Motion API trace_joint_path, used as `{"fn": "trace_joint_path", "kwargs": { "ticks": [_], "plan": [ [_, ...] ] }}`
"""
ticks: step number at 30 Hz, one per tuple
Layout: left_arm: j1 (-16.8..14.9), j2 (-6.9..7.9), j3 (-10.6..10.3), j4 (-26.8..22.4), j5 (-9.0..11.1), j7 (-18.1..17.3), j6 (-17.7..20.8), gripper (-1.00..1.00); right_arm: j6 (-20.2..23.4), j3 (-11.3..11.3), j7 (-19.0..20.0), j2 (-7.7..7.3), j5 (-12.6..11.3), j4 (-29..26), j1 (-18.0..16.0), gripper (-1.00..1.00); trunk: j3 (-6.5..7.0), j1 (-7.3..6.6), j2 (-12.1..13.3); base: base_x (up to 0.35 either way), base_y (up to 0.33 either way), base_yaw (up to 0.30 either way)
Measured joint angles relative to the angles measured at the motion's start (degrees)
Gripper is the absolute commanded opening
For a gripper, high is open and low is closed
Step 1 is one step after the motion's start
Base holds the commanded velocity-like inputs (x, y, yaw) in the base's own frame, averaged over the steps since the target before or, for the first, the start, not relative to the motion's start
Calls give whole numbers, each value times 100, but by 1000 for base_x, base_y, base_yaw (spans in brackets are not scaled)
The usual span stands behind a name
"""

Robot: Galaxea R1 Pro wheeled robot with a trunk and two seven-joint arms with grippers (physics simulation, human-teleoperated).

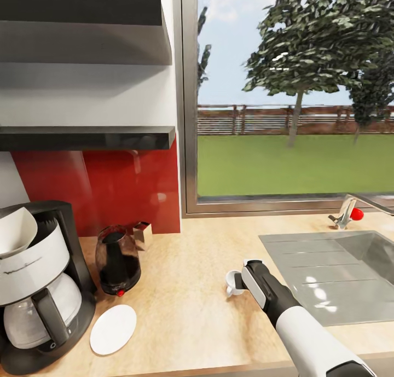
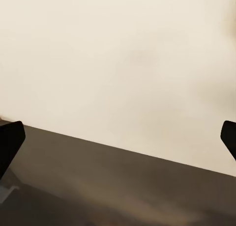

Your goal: Set up a coffee station on the kitchen countertop: keep the coffee maker on the countertop, move the bottle of coffee from the kitchen shelf to the counter next to the coffee maker, place a paper coffee filter on top of the coffee maker, put the saucer next to the coffee maker with the coffee cup on the saucer, and place the electric kettle next to the coffee maker.

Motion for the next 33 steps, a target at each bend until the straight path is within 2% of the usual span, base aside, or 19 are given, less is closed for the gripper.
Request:
{"fn": "trace_joint_path", "kwargs": {
  "ticks": [24,33],
  "plan": [
    [75,-10,-6,-41,-15,-13,-30,100,-28,-30,2,3,-147,-70,6,-100,-2,1,4,0,0,0],
    [70,-10,-3,-84,-42,-52,-44,100,-20,-29,2,2,-145,-655,5,-100,-2,1,4,0,0,0]
  ]
}}
